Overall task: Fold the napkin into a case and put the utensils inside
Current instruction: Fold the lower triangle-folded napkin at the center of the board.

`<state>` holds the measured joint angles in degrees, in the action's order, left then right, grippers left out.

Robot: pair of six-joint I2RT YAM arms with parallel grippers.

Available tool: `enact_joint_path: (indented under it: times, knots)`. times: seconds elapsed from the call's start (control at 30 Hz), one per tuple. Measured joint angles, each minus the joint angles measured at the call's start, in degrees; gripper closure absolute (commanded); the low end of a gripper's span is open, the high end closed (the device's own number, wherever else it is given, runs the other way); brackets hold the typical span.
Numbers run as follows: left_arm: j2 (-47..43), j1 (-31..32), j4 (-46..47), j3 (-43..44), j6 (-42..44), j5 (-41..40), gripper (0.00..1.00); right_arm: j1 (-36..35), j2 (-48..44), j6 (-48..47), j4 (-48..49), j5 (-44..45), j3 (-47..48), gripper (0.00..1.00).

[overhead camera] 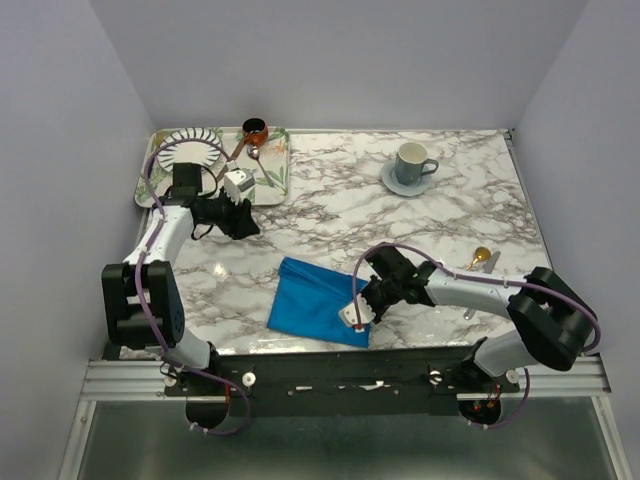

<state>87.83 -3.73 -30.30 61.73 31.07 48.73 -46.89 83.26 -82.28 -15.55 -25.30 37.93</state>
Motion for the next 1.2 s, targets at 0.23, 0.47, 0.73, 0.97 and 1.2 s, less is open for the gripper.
enact_joint_path:
  times: [0.23, 0.47, 0.73, 0.97, 1.2]
  knots:
    - [1.79, 3.26, -8.7, 2.56, 16.7, 0.31, 0.49, -0.04, 0.5, -5.53, 3.78, 1.03, -1.03, 0.99]
    - [2.4, 12.39, -11.58, 1.79, 26.67, -2.12, 0.46, -0.04, 0.59, -6.32, 4.31, 2.01, -1.05, 0.99]
    - [3.58, 18.18, -11.47, -0.81, 31.95, -5.99, 0.46, -0.04, 0.5, -6.12, 4.42, 2.12, -1.16, 0.99]
    - [5.51, 19.1, -11.72, -1.2, 35.15, -8.63, 0.47, -0.04, 0.31, -5.64, 4.42, 2.19, -1.27, 0.99]
    - [6.38, 19.61, -11.43, -2.34, 36.26, -10.45, 0.51, -0.04, 0.28, -5.18, 4.42, 2.21, -1.27, 0.99]
